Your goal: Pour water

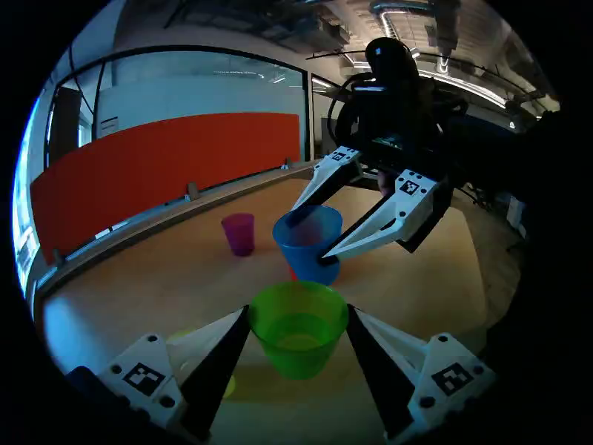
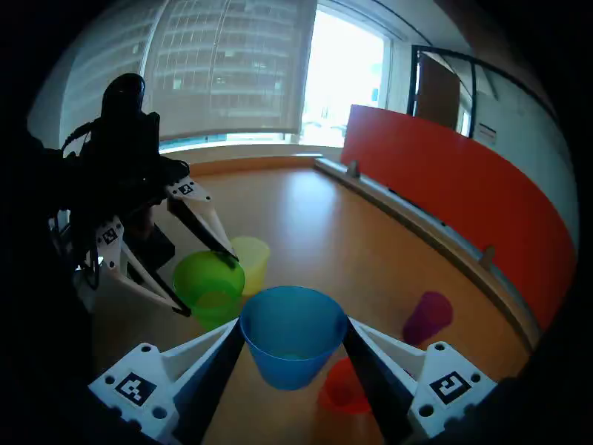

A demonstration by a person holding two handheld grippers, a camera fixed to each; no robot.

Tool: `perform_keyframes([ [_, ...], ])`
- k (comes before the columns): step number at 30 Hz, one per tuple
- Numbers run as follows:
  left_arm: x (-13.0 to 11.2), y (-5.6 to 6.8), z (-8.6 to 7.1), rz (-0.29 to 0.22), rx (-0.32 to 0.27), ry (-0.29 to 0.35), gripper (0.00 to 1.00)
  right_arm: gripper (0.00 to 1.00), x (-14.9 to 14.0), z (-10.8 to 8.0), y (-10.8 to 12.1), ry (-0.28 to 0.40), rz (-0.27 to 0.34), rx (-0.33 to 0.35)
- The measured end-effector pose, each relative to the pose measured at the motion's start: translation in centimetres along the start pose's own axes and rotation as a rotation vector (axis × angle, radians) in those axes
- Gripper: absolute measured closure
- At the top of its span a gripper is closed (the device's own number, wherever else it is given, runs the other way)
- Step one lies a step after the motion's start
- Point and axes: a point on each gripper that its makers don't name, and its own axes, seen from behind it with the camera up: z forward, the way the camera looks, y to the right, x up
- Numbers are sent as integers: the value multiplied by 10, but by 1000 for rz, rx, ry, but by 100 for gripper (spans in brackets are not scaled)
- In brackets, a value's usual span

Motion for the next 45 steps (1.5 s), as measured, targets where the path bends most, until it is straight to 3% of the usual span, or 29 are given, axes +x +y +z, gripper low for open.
perform_keyframes([
  [23, -30, 10, 16, 28, -7, -69, 10, 7, -41, 17, -15, -64, -29, 39],
  [45, -46, 11, 21, 26, -4, -85, 10, 7, -63, 26, -26, -95, -63, 50],
])
